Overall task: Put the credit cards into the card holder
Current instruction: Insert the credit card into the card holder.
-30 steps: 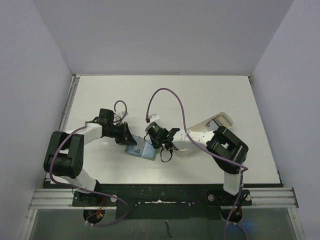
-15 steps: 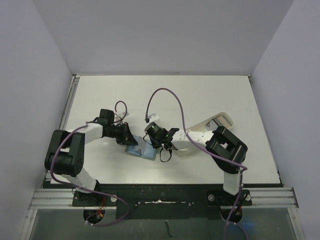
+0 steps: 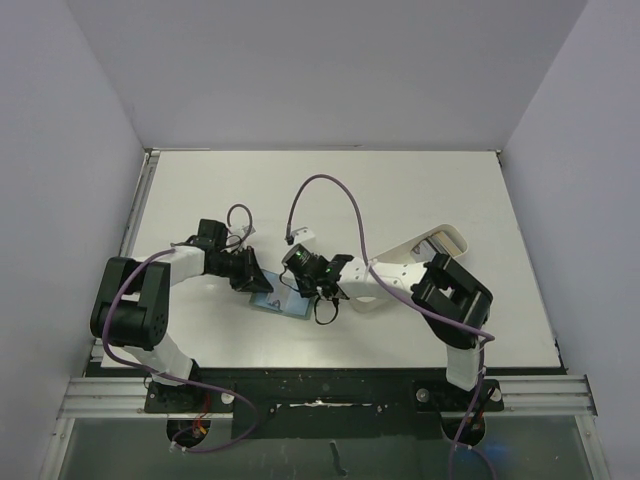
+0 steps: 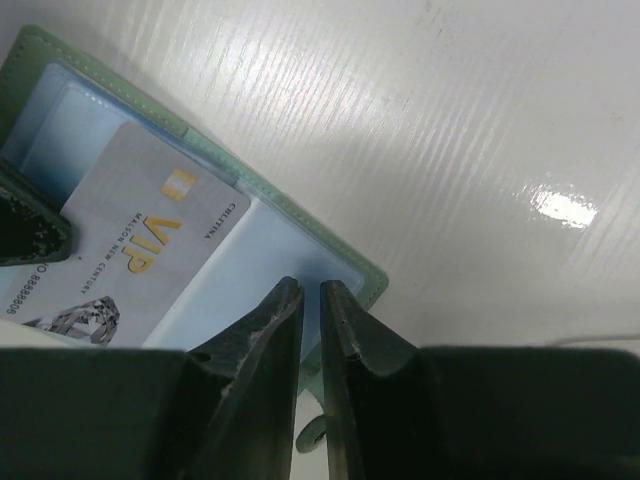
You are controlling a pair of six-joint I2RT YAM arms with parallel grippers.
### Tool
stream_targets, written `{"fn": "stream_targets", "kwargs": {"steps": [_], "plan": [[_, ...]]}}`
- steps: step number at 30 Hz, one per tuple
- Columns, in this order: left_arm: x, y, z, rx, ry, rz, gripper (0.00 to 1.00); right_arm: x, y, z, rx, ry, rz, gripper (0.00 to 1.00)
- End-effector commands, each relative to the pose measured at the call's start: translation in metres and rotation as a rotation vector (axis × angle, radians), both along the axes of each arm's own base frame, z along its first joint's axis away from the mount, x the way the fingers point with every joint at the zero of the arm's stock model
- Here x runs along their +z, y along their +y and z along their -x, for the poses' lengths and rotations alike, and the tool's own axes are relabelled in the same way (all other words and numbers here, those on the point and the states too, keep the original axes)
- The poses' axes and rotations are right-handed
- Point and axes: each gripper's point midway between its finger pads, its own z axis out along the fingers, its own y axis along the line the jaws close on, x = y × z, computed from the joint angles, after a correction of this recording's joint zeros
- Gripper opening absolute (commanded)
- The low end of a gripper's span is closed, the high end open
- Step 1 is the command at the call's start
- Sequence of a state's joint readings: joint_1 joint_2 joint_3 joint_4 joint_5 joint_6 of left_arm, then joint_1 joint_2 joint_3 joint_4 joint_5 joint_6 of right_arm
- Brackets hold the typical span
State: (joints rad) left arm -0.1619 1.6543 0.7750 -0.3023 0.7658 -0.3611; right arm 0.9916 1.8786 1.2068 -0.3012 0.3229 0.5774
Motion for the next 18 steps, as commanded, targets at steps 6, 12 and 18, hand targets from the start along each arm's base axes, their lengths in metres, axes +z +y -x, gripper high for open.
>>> {"fn": "stream_targets", "kwargs": {"steps": [6, 12, 18], "plan": [[0.002, 0.004, -0.011, 0.019, -0.023, -0.015, 0.0, 0.01, 0.001, 0.01, -0.079, 0.012, -0.015, 0.17], [-0.001, 0.006, -0.012, 0.049, -0.009, -0.027, 0.0, 0.002, -0.01, 0.011, -0.106, 0.009, 0.011, 0.17], [-0.007, 0.007, -0.01, 0.107, 0.01, -0.043, 0.0, -0.008, -0.019, 0.011, -0.109, 0.001, 0.028, 0.14]]}}
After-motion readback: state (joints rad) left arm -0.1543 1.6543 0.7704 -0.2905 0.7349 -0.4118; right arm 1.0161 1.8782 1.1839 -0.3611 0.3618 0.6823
